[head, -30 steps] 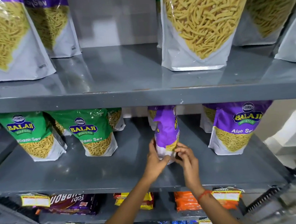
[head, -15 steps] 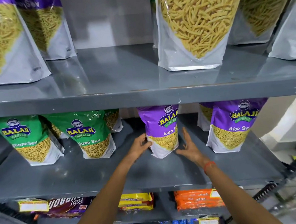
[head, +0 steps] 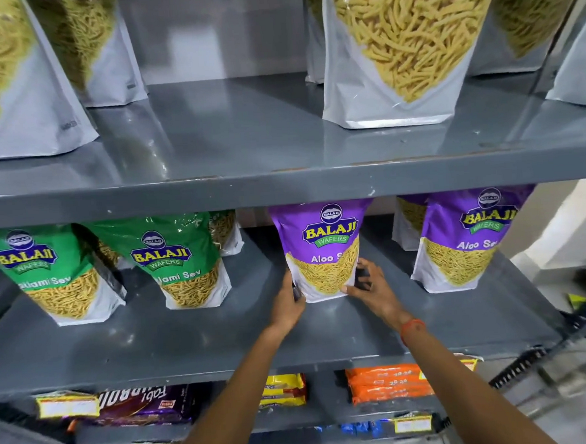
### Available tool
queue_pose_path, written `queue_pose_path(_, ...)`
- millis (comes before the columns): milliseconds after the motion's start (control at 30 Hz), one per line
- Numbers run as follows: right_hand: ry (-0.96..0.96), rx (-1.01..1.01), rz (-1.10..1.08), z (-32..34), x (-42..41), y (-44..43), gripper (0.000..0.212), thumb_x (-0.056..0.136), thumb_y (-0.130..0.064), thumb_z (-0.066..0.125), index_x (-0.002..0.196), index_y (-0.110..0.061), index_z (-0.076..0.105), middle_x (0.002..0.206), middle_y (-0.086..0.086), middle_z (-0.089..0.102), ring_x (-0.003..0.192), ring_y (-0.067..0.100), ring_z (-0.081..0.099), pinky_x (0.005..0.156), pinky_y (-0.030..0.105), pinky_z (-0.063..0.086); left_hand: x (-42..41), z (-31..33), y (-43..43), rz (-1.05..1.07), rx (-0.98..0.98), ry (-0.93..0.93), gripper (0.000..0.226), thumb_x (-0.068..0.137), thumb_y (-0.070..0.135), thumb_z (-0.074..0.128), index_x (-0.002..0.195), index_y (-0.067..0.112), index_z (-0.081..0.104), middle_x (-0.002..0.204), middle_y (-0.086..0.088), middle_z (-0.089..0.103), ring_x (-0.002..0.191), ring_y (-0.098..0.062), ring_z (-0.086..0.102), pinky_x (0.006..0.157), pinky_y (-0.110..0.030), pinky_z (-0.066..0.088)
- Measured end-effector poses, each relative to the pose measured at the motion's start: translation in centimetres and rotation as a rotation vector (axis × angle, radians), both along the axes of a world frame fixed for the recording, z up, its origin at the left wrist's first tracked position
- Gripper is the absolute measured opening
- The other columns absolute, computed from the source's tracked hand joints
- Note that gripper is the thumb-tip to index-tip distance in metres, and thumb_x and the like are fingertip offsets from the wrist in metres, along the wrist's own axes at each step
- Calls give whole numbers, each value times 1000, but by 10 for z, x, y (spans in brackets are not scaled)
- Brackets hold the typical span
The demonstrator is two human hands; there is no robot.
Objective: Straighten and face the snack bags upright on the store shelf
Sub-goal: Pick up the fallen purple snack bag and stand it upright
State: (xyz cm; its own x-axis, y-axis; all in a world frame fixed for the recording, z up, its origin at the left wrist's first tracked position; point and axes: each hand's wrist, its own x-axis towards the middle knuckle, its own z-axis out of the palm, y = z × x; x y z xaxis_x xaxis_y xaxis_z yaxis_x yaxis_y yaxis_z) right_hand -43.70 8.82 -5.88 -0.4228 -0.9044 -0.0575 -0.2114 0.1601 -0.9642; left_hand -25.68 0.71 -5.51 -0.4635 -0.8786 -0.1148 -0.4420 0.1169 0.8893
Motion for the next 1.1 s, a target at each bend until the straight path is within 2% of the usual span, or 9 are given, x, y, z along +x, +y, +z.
queue_pose_path(167, 29, -158, -308, 5, 18, 5, 52, 82, 7, 59, 130, -4, 43, 131, 19, 49, 114, 32, 53, 100, 49, 46, 9, 10, 24, 196, -319, -4, 80, 87, 10, 53, 149, 5, 3, 160, -11, 2, 148, -26, 11, 121, -35, 15)
queue_pose_path(267, 297, -376, -555, 19, 34, 10, 39, 83, -4, 49, 122, -6, 50, 117, 13, 53, 112, 34, 52, 100, 49, 43, 5, 18, 50, 247, -661, 60, 75, 86, 16, 49, 148, 5, 9, 158, -7, 4, 148, -15, 5, 121, -28, 6)
queue_pose_path(433, 609, -564, -612, 46, 21, 20, 32, 88, -11, 44, 119, -5, 49, 123, 21, 47, 119, 33, 44, 106, 43, 36, -42, 27, 82, 52, -885, 80, 59, 87, 2, 42, 143, -2, 25, 154, -16, 26, 145, -19, 19, 120, -34, 20)
queue_pose_path(567, 742, -543, -695, 47, -21, 45, 36, 94, -19, 47, 129, -9, 45, 139, 25, 38, 130, 32, 34, 112, 34, 25, -100, 20, 91, -161, -698, 80, 53, 94, 7, 40, 144, 0, 25, 154, -15, 28, 143, -25, 27, 118, -31, 18)
queue_pose_path(700, 502, -275, -765, 29, -79, 76, 81, 86, -41, 62, 145, -3, 21, 152, 29, 20, 143, 37, 18, 118, 39, 14, -159, 8, 85, -170, -343, 6, 83, 85, 30, 64, 146, -1, 16, 157, -18, 18, 146, -28, 19, 115, -22, 10)
queue_pose_path(800, 221, -79, -594, 13, -124, 92, 102, 79, -40, 69, 148, -1, 5, 158, 23, 9, 147, 33, 10, 121, 42, 12, -187, 0, 80, -220, -73, 14, 93, 79, 28, 72, 148, 6, 14, 155, -15, 27, 139, -22, 33, 112, -18, 16)
queue_pose_path(933, -73, -150, -248, 12, -151, 104, 88, 79, -12, 73, 146, -12, 15, 149, 12, 39, 133, 23, 44, 112, 31, 36, -200, -9, 79, -239, 102, 57, 62, 84, 16, 68, 138, 6, 39, 142, -14, 49, 133, -27, 45, 112, -38, 36)
queue_pose_path(1033, -52, -178, -185, 13, -160, 116, 79, 78, -5, 72, 142, -10, 26, 145, 11, 43, 128, 21, 47, 93, 5, 42, -204, -6, 88, -186, 148, 82, 53, 87, 15, 63, 135, 4, 42, 139, -16, 53, 131, -28, 47, 112, -39, 37)
queue_pose_path(1100, -72, -187, -178, 11, -161, 128, 74, 80, -4, 70, 140, -7, 27, 145, 13, 42, 131, 23, 44, 98, 11, 42, -203, -5, 99, -172, 134, 53, 52, 88, 20, 62, 134, 5, 43, 136, -18, 55, 129, -30, 49, 111, -46, 37)
